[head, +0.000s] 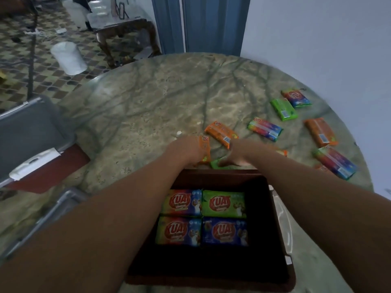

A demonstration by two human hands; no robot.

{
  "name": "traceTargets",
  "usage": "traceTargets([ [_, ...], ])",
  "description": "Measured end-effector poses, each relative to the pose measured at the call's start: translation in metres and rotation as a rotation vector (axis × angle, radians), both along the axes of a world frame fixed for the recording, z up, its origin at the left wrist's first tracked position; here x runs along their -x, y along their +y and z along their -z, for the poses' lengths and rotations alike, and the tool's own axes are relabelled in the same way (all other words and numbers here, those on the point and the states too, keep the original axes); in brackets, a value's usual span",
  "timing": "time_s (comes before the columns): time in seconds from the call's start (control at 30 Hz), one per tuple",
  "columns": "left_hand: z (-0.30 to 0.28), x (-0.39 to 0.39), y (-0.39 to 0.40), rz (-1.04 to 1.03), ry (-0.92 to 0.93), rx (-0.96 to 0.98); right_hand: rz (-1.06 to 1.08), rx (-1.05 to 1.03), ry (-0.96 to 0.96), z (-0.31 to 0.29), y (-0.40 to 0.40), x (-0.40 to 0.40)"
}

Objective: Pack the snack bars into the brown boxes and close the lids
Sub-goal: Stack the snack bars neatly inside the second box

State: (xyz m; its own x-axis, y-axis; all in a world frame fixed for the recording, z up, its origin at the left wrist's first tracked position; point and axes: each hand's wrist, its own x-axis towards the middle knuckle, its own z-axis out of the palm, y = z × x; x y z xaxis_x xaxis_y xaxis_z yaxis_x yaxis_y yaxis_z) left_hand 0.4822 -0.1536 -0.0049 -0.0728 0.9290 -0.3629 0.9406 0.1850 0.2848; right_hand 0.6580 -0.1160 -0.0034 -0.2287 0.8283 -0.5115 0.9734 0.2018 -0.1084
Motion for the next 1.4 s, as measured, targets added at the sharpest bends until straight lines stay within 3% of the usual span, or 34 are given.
traceTargets([
  [0.1,0.025,-0.005,0.015,0.003,0.069,-0.061,0.013,0.065,-0.033,0.025,0.004,0.009],
  [0.2,0.046,-0.006,0.020,0.090,0.127,0.075,0.030,0.081,-0.054,0.040,0.005,0.015],
  [0.5,0.047,-0.007,0.030,-0.039,0.192,0.045,0.011,-0.042,-0.006,0.040,0.007,0.015],
  [0.6,0.050,-0.005,0.027,-0.207,0.113,0.054,0.023,-0.023,-0.007,0.040,0.008,0.013],
  [0.8,0.040,-0.004,0.019,-0.247,0.037,0.076,0.092,-0.084,0.108,0.032,0.002,0.015],
  [1.17,-0.032,0.024,-0.033,-0.253,-0.116,-0.508,0.067,-0.505,0.485,-0.029,-0.036,0.010],
  [1.4,-0.045,0.032,-0.139,-0.071,-0.108,-0.520,-0.041,-0.599,0.542,-0.030,-0.120,-0.003],
])
